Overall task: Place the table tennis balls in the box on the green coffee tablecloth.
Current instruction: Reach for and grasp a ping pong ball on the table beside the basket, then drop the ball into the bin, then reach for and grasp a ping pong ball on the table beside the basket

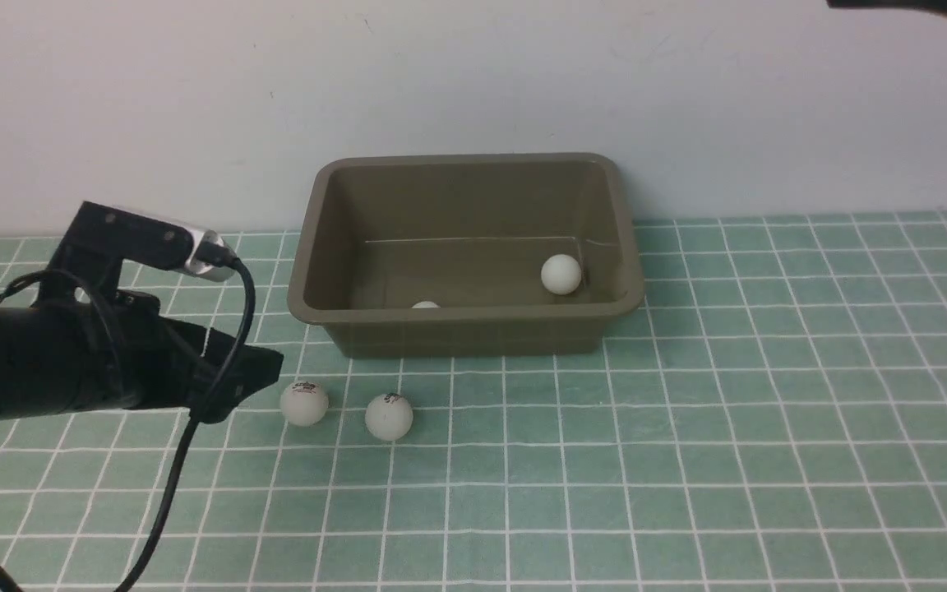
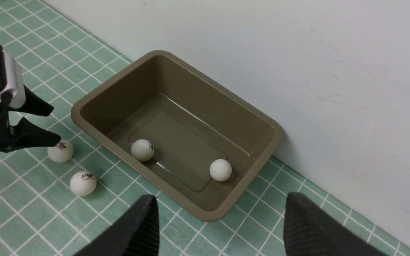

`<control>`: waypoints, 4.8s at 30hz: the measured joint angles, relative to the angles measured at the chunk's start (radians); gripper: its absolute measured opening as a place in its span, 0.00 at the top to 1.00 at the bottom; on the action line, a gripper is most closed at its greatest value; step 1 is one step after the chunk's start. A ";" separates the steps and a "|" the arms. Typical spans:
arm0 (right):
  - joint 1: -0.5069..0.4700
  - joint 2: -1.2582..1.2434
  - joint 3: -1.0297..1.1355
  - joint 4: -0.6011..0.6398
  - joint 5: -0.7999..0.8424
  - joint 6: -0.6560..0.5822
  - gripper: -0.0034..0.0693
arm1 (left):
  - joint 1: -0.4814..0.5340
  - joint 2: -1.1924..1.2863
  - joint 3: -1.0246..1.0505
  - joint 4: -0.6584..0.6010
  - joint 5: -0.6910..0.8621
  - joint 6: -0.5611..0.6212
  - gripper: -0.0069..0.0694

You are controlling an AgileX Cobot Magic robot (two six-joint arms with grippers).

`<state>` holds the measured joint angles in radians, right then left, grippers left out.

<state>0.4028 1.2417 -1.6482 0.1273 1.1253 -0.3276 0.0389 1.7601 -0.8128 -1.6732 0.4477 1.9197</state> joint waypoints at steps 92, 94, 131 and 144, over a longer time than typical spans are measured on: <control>0.000 0.000 0.000 0.050 -0.004 -0.003 0.36 | -0.012 0.202 -0.408 0.009 0.334 0.090 0.43; 0.000 0.000 0.000 0.052 -0.005 -0.003 0.36 | -0.026 0.204 -0.418 0.047 0.333 0.049 0.33; 0.000 0.000 0.000 0.053 -0.014 -0.017 0.36 | -0.041 -0.382 -0.413 0.782 0.626 -0.949 0.37; 0.000 0.000 0.000 0.053 -0.023 -0.021 0.36 | -0.288 -0.382 -0.228 0.965 0.429 -1.089 0.37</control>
<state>0.4028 1.2417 -1.6482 0.1806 1.1026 -0.3481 -0.2493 1.3786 -1.0412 -0.7080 0.8770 0.8303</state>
